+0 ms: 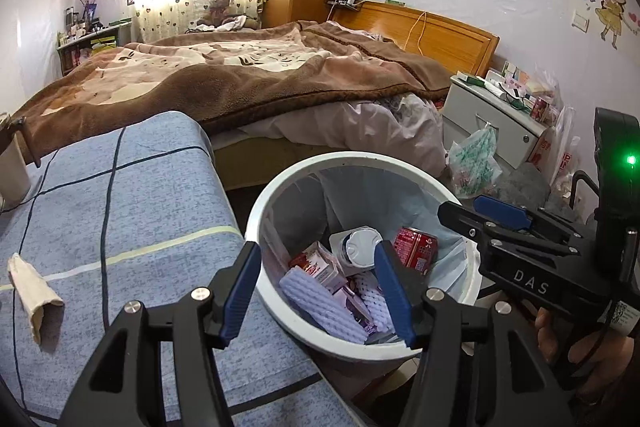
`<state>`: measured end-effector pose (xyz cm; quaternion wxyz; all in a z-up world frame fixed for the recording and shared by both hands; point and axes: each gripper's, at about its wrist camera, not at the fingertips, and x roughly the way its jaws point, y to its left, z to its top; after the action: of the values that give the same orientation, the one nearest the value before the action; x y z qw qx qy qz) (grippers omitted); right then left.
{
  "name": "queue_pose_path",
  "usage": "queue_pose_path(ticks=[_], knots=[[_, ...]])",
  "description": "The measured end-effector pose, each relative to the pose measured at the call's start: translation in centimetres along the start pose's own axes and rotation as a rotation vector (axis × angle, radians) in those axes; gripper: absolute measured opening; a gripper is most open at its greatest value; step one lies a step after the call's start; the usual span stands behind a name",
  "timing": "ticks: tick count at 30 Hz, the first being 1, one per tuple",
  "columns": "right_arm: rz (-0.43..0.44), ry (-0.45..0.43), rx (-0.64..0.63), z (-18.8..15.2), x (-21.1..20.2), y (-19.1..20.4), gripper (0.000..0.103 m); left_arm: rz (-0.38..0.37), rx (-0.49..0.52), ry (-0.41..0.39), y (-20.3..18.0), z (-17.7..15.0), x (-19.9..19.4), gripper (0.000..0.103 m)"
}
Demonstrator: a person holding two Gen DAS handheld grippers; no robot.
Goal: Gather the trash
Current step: 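Move both open tools back over the table toward the jelly cup and paper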
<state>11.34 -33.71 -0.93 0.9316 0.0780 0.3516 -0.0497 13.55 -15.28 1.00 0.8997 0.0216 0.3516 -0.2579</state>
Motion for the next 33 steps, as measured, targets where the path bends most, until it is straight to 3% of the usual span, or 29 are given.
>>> queue_pose_path(ticks=[20,33], knots=[[0.030,-0.043,-0.004,-0.8,-2.4,3.2,0.059,0.056,-0.058,-0.086,3.3,-1.3,-4.9,0.063],[0.126,-0.070,-0.040,-0.8,-3.2,7.7,0.060,0.152,-0.138,-0.126,8.3,-3.3,-8.2,0.065]])
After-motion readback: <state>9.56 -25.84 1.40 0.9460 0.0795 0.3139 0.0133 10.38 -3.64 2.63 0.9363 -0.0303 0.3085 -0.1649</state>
